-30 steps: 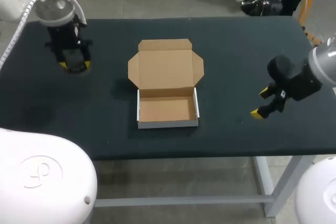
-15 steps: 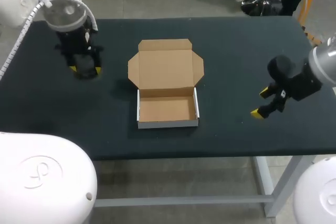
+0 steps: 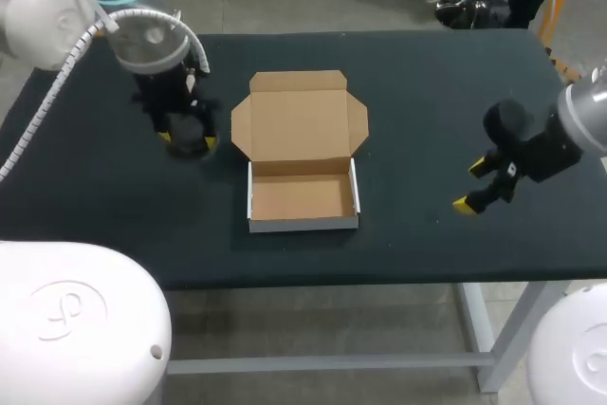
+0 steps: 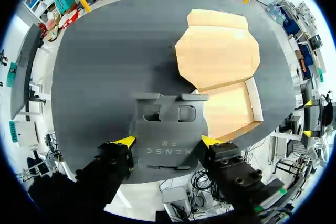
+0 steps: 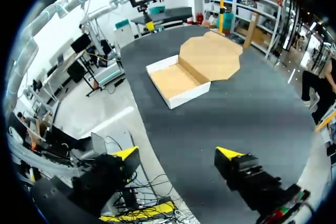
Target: Assemble the packaging by folding the flat box into shape, placing the metal phone stand inside, and closing the box properly
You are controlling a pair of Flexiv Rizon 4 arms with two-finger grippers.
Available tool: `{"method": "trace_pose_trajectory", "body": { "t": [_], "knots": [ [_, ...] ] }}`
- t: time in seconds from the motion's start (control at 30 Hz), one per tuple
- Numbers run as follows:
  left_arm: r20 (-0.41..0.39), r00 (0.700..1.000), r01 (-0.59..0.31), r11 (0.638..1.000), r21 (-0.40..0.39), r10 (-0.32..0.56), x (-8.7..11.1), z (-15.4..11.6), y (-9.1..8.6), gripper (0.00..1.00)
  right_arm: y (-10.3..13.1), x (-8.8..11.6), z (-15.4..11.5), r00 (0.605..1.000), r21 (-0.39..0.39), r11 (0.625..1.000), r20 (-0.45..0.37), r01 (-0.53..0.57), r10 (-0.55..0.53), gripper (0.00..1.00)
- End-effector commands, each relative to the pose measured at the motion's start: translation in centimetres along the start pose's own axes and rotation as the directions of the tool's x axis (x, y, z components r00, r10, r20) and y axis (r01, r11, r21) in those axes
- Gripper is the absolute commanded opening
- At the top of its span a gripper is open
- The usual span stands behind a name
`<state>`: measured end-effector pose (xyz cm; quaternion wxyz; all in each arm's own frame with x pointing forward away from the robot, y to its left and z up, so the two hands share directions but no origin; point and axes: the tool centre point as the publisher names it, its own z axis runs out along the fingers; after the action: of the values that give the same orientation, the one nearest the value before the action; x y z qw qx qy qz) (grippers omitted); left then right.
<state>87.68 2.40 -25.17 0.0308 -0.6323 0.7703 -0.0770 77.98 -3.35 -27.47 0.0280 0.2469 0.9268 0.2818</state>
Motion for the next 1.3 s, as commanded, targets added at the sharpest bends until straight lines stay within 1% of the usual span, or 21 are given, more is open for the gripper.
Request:
{"method": "trace_pose_trajectory", "body": {
  "t": [0.03,0.27,0.4,0.5,0.67,0.8,0.93,1.13,1.3],
  "knots": [
    [0.013,1.0,-0.013,1.0,-0.001,0.013,1.8,0.3,0.1,0.0,-0.1,0.0,-0.2,1.0,-0.003,1.0,-0.005,0.002,-0.002,1.0],
    [0.004,0.999,-0.037,0.999,-0.006,0.037,5.2,0.6,0.4,0.0,-0.1,0.0,-0.2,1.0,-0.003,1.0,-0.005,0.002,-0.002,1.0],
    [0.006,0.999,-0.044,0.999,-0.009,0.044,7.6,1.2,0.8,0.0,-0.1,0.0,-0.2,1.0,-0.003,1.0,-0.005,0.002,-0.002,1.0],
    [0.026,0.998,-0.062,0.998,-0.008,0.063,9.4,1.7,1.0,0.0,-0.1,0.0,-0.2,1.0,-0.003,1.0,-0.005,0.002,-0.002,1.0],
    [0.042,0.996,-0.077,0.997,-0.012,0.078,11.6,2.8,0.9,0.0,-0.1,0.0,-0.2,1.0,-0.003,1.0,-0.005,0.002,-0.002,1.0],
    [0.041,0.995,-0.09,0.996,-0.018,0.09,13.0,3.9,1.0,0.0,-0.1,0.0,-0.2,1.0,-0.003,1.0,-0.005,0.002,-0.002,1.0],
    [0.052,0.993,-0.109,0.994,-0.009,0.109,14.0,4.7,1.1,0.0,-0.1,0.0,-0.2,1.0,-0.003,1.0,-0.005,0.002,-0.002,1.0],
    [0.055,0.992,-0.113,0.994,-0.007,0.113,15.1,6.3,1.0,0.0,-0.1,0.0,-0.2,1.0,-0.003,1.0,-0.005,0.002,-0.002,1.0],
    [0.043,0.986,-0.164,0.986,0.014,0.163,16.3,7.8,1.2,0.0,-0.1,0.0,-0.2,1.0,-0.003,1.0,-0.005,0.002,-0.002,1.0]
  ]
}}
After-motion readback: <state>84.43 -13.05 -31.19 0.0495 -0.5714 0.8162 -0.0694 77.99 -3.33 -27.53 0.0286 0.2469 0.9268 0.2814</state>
